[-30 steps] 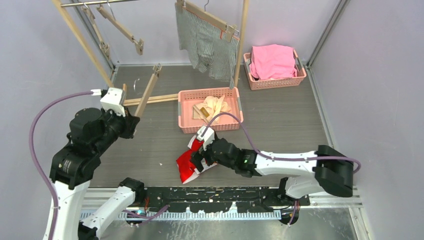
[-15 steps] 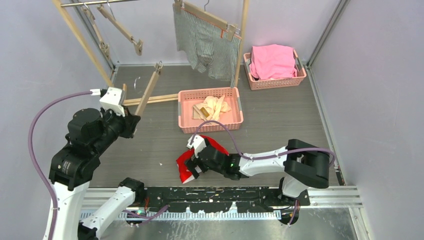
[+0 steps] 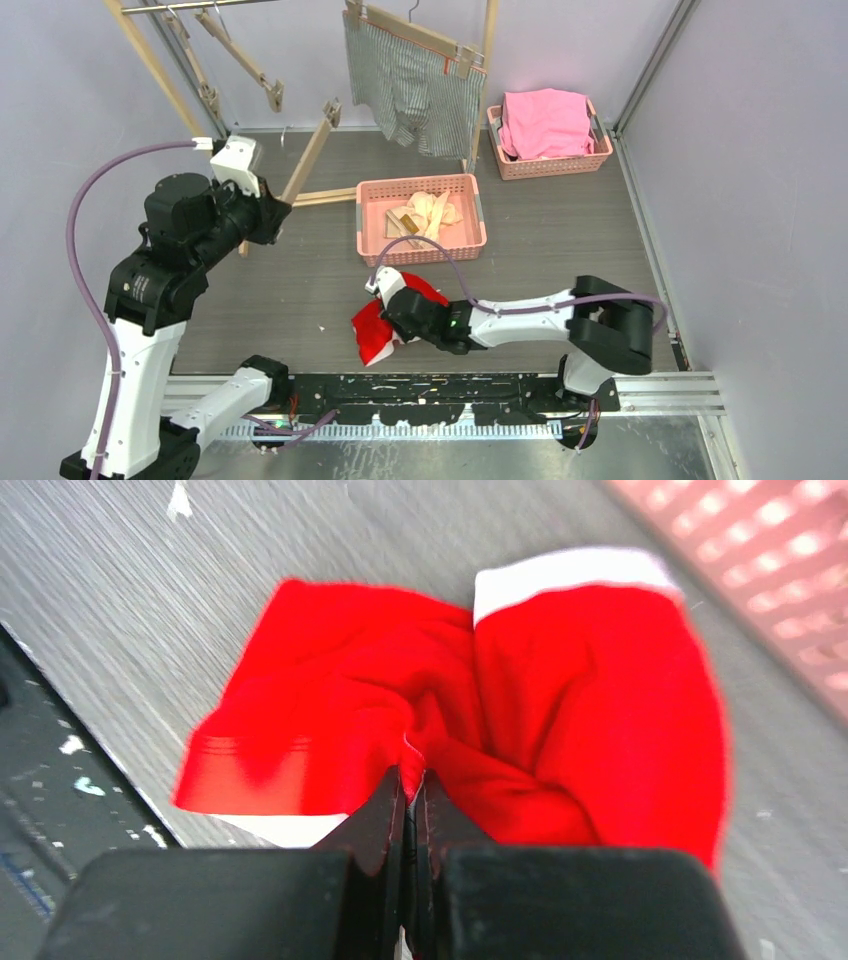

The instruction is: Remove the underwear clipped to the hanger

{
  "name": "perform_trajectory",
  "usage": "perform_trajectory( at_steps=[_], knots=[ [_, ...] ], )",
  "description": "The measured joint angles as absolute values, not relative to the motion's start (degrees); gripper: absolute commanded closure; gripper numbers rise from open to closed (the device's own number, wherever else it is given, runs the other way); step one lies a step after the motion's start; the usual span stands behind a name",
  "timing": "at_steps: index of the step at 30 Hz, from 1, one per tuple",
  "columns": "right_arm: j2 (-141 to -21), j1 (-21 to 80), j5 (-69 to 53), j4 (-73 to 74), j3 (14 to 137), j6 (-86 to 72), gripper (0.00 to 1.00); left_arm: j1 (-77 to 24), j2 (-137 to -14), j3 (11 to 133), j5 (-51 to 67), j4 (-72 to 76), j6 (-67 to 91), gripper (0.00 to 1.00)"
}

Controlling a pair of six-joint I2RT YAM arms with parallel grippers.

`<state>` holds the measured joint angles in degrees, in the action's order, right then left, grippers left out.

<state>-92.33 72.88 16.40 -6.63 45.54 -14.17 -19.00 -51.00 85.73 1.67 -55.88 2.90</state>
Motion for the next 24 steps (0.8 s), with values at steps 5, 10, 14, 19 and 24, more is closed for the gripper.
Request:
perform_trajectory(
  at_steps=[5,10,14,19,24],
  knots=[
    [-81.6,73.5,22.0,2.3,51.8,-9.8,0.99,-19.0,-54.2,90.4,2.7,-54.1,3.0,1.00],
    [-73.0,73.6,30.0,5.4,65.2,-3.3,0.99,-19.0,-58.8,95.2,2.8,-51.3,3.4,1.00],
    [-70.8,73.0,36.9,3.3,72.6,3.3,0.99,-19.0,-63.5,99.2,2.8,-48.5,3.6,1.00],
    [-73.3,66.3,37.9,2.1,76.3,7.2,0.99,-19.0,-68.2,101.0,2.6,-44.7,4.3,1.00],
    [-80.0,56.7,35.5,1.6,77.3,7.8,0.99,-19.0,-72.2,102.0,1.2,-41.2,5.3,1.00]
  ],
)
